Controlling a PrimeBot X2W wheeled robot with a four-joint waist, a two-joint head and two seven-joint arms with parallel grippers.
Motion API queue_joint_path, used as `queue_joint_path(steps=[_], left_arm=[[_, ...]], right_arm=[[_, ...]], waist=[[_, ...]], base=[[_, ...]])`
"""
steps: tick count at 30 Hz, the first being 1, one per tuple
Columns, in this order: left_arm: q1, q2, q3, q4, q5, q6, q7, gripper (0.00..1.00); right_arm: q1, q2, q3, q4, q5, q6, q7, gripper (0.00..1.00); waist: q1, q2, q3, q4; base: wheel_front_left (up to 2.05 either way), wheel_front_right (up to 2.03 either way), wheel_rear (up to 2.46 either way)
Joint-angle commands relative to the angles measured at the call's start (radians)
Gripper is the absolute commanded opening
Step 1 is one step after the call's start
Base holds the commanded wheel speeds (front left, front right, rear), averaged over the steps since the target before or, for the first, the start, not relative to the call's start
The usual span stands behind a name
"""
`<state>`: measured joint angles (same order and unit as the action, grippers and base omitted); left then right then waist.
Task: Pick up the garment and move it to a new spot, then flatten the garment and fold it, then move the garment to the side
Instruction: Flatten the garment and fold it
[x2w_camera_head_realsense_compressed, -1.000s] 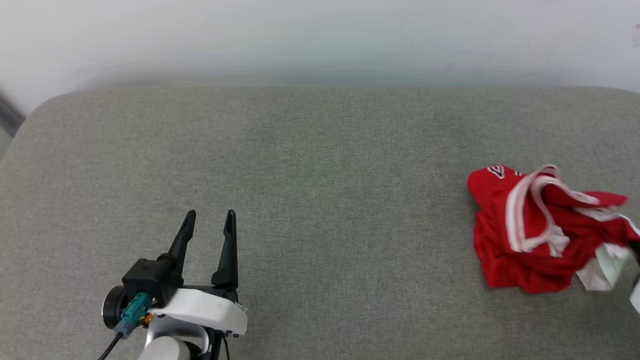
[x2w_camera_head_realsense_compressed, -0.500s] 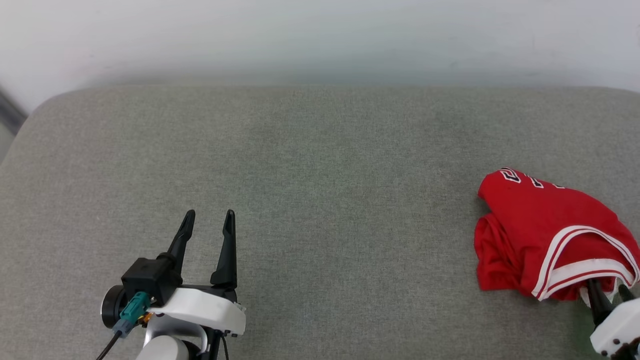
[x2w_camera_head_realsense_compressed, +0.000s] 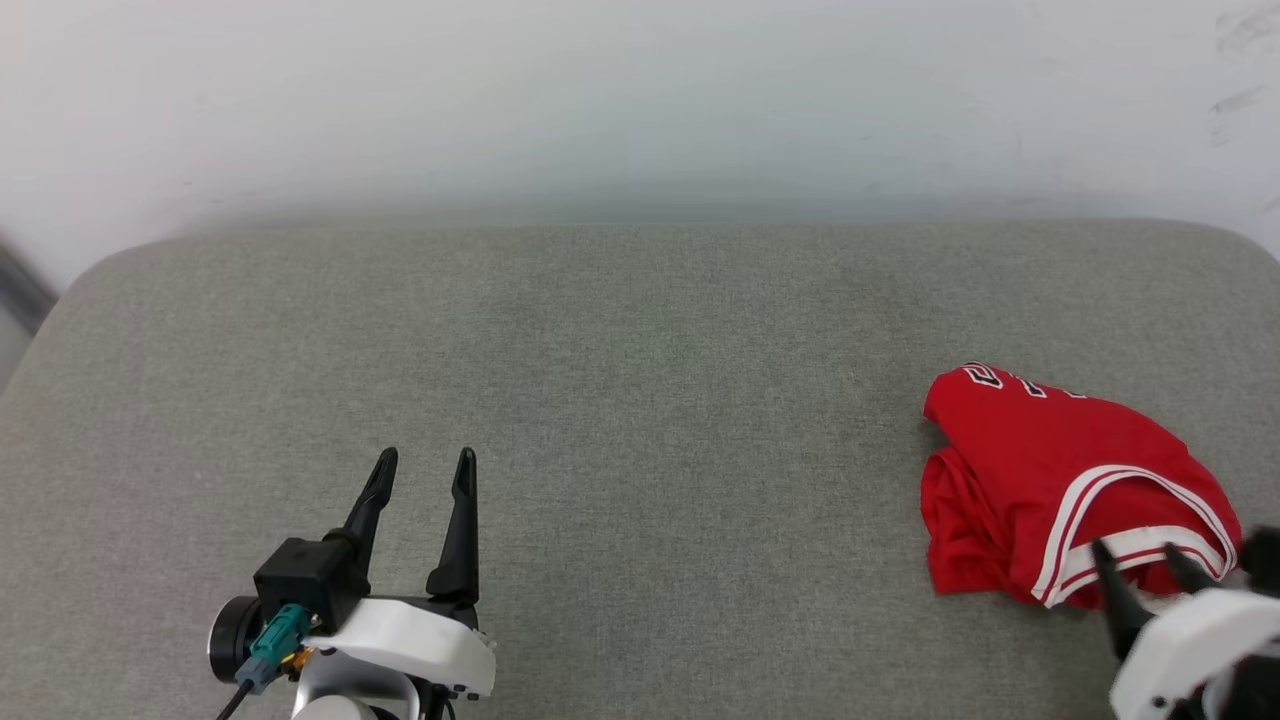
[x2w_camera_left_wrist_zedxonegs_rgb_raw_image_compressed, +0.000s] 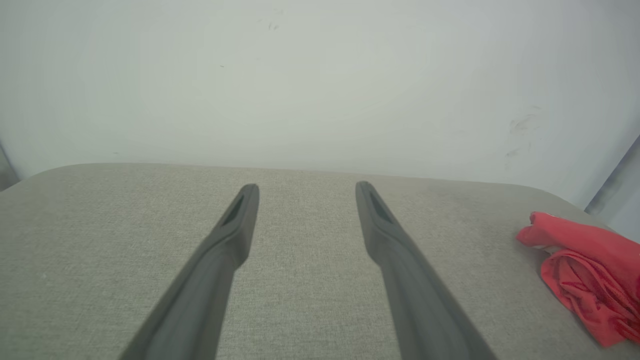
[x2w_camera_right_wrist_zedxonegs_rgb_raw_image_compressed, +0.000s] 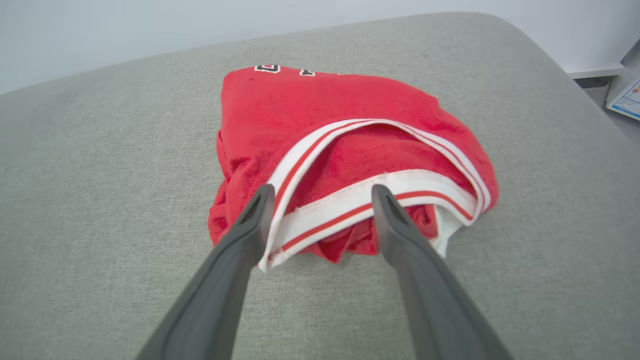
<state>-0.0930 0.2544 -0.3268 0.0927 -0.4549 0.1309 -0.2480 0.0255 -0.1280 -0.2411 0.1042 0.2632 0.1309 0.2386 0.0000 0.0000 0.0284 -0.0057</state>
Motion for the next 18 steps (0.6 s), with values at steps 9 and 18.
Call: queue_joint_path(steps=[9,18], left_arm=[[-0.018,0.003,-0.014,-0.02,0.001,-0.005,0.005,1.0],[-0.068,-0.01,-0.018,-0.016,0.007,-0.015,-0.004,1.0]], right_arm=[[-0.123,-0.144,0.254,-0.109,0.046,0.0,0.455,1.0],[-0.247,-0.208,0.34,0.057,0.104,0.0,0.567,1.0]], waist=[[0.0,0.0,0.034,0.023],[0.0,0.0,0.139,0.069]], base=[[0.0,0.0,0.0],[0.0,0.0,0.0]])
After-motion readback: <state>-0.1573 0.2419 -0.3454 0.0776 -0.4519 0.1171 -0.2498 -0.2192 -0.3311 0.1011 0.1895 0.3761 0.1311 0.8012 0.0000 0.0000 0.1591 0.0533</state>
